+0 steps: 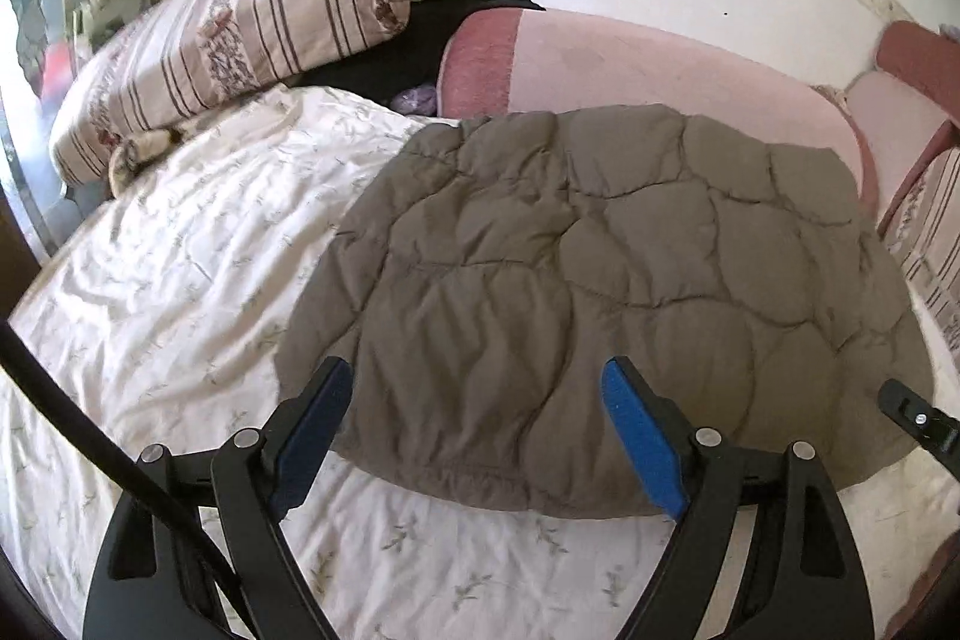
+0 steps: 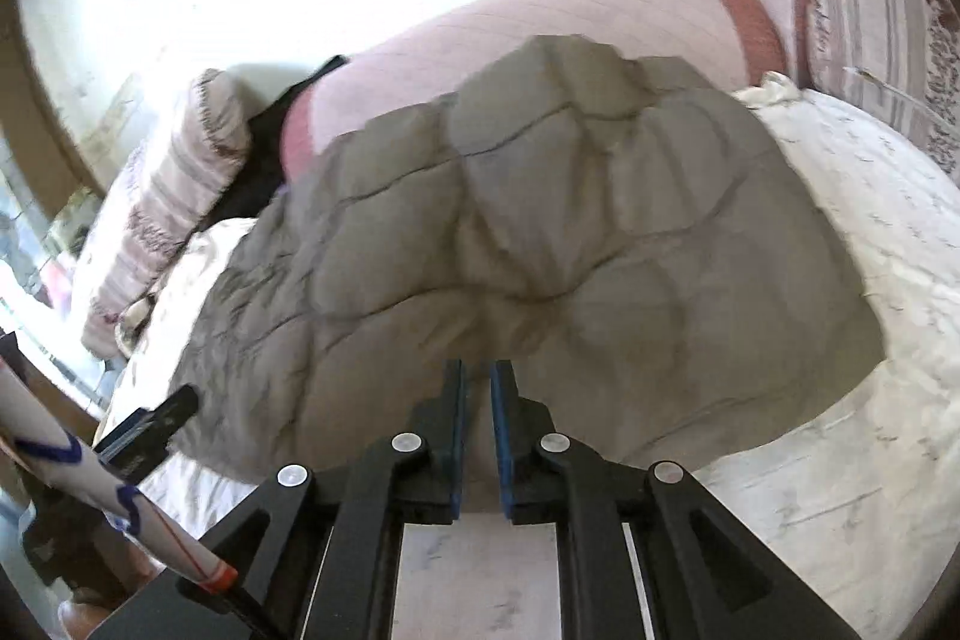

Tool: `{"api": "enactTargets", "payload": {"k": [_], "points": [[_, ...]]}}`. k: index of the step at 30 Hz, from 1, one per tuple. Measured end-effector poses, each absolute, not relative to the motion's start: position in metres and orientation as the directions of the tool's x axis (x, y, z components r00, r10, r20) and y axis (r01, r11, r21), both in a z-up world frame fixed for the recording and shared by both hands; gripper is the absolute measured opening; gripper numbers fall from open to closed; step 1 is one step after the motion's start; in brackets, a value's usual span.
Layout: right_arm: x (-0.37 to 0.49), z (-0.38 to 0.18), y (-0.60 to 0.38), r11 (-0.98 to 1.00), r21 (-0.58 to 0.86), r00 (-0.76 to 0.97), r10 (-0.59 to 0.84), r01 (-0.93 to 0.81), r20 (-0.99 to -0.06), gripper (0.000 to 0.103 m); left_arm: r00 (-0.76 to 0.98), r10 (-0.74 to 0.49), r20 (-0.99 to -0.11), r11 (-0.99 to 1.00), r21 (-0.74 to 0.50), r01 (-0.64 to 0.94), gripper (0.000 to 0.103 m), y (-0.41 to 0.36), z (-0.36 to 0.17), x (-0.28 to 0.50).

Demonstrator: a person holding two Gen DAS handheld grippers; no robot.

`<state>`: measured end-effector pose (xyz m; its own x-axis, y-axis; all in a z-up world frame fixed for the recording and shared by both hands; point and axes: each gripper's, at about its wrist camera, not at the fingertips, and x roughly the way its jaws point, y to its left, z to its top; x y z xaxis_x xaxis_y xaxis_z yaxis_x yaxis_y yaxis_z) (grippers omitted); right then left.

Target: Fold large clothes

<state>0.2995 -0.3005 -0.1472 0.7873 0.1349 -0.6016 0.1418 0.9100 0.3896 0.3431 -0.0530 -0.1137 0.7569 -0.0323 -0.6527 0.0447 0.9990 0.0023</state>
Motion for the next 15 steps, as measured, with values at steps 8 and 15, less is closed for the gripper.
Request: {"api": "enactTargets", "payload": {"k": [8,15], "points": [[0.344,-0.186,-0.261,0.965,0.255,0.749,0.124,0.061,-0.650,0.010,0.708,0.030,-0.705,0.998,0.060,0.018,0.085,-0.051,-0.151,0.383],[0.366,-0.217,-0.293,0.885,0.457,0.694,0.278,0.083,-0.664,0.007,0.714,0.087,-0.694,0.988,0.151,0.025,0.088,-0.068,-0.163,0.399]]}}
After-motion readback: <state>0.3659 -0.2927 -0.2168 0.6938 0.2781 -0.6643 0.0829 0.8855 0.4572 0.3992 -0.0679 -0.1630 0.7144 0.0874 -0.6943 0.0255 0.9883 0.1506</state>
